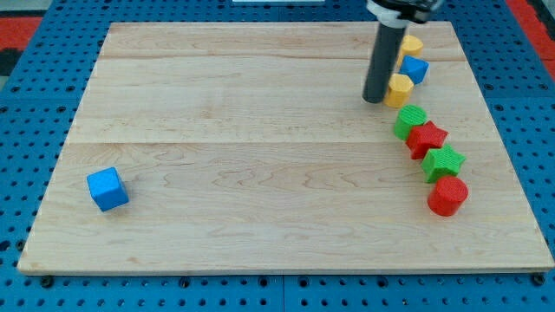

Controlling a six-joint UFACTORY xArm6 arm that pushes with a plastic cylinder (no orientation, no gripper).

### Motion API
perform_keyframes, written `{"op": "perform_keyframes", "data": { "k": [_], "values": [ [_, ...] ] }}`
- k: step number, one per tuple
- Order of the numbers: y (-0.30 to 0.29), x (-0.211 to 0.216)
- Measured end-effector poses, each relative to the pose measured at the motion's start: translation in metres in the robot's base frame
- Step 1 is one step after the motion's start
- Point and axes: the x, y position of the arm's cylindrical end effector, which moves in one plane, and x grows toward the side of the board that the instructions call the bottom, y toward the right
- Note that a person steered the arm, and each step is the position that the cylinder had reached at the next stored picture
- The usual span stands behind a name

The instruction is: Push the blue triangle closer to the blue cube

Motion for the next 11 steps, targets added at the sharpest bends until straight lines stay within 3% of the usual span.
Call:
{"op": "perform_keyframes", "data": {
  "k": [2,3,4,5,6,7,10,11],
  "values": [
    [0.026,-0.15],
    [0.101,-0.151],
    [0.217,-0.134],
    [0.214,-0.084],
    [0.145,-0.059],
    [0.098,-0.052],
    [0.055,-0.02],
    [0.017,-0.006]
  ]
}}
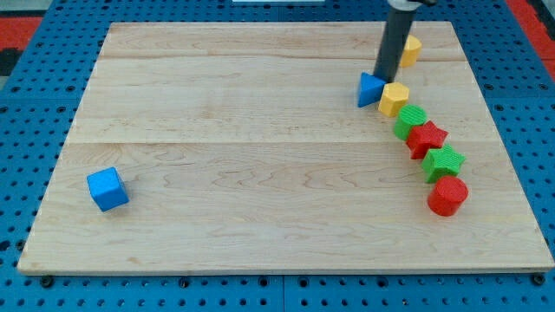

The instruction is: Push the blue triangle closer to the blue cube

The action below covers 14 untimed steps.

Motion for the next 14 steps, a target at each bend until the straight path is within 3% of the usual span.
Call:
{"op": "perform_keyframes", "data": {
  "k": [2,3,4,5,7,8,9,11,12,14],
  "values": [
    [-0.048,0.011],
    [-0.049,0.011],
    [-0.012,0.01],
    [-0.004,0.039],
    [-0.099,0.039],
    [-0.088,-0.004],
    [-0.09,-0.008],
    [-0.123,0.045],
    [-0.135,0.02],
    [-0.193,0.043]
  ]
}}
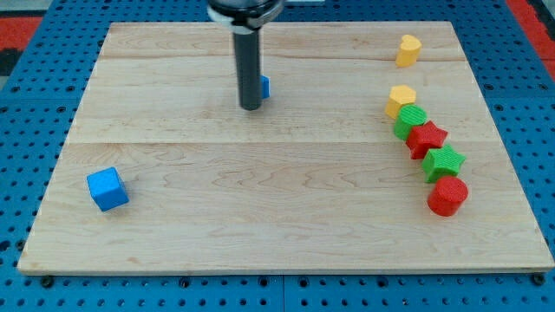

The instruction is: Push the blue triangle closer to the blue cube

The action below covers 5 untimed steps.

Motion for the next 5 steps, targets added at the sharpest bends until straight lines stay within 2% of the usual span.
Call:
{"op": "perform_keyframes", "data": {
  "k": [1,2,3,4,5],
  "values": [
    [0.003,-0.003],
    [0.069,-0.009],
    [0.07,-0.062],
    [0.034,-0.045],
    [-0.014,-0.002]
  ]
}}
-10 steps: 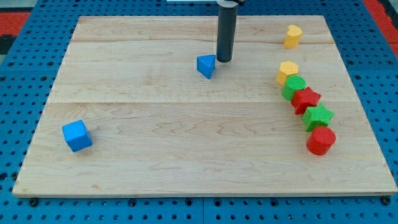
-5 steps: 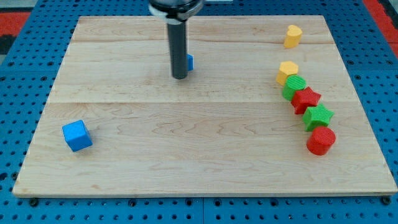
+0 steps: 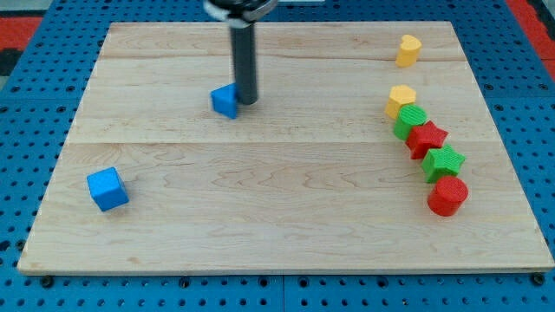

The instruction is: Push the blue triangle closer to the blue cube

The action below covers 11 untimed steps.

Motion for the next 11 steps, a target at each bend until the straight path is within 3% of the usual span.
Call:
{"op": "perform_keyframes", "data": {
  "k": [4,6,8,11],
  "values": [
    [-0.09,-0.006],
    [-0.097,0.028],
    [-0.135,0.032],
    [-0.139,0.092]
  ]
}}
